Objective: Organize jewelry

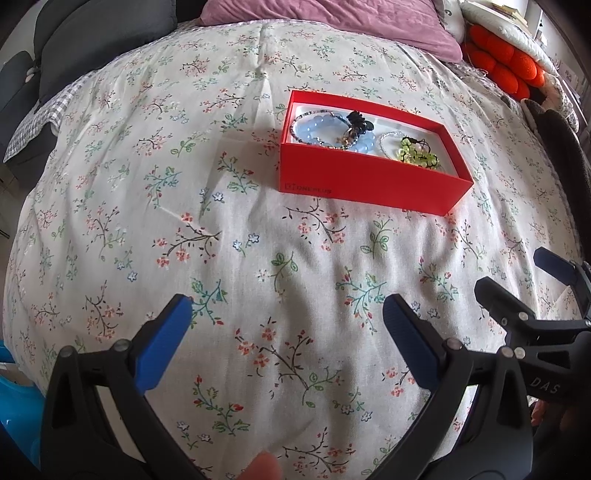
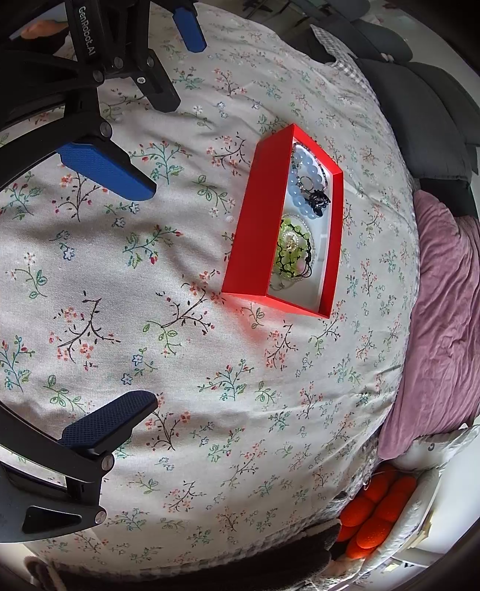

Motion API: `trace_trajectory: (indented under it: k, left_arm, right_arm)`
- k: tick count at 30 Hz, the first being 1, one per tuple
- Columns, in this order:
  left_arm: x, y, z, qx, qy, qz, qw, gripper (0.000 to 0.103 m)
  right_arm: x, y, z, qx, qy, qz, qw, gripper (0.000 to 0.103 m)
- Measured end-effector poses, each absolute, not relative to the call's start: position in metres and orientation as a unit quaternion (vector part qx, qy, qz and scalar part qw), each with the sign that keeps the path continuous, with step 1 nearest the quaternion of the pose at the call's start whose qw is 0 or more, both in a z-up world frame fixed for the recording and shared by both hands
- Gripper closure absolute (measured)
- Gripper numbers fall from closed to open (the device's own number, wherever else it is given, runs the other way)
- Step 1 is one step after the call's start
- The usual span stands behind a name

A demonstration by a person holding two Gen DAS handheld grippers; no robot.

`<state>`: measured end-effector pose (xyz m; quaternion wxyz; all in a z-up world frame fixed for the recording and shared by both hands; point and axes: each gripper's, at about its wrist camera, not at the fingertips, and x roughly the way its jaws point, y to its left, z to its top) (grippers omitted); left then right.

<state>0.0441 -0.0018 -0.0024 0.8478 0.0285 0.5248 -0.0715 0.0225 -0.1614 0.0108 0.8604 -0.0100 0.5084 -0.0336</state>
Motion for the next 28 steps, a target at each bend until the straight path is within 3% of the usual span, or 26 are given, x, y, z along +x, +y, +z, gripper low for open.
trace_trajectory:
  k: [28]
  left_arm:
    - [0.042,0.0,-0.013,0.026,0.535,-0.068,0.842,0.0]
  right_arm:
    - [0.022,-0.169,0.005,-0.007,0.512,-0.047,0.857,0.0]
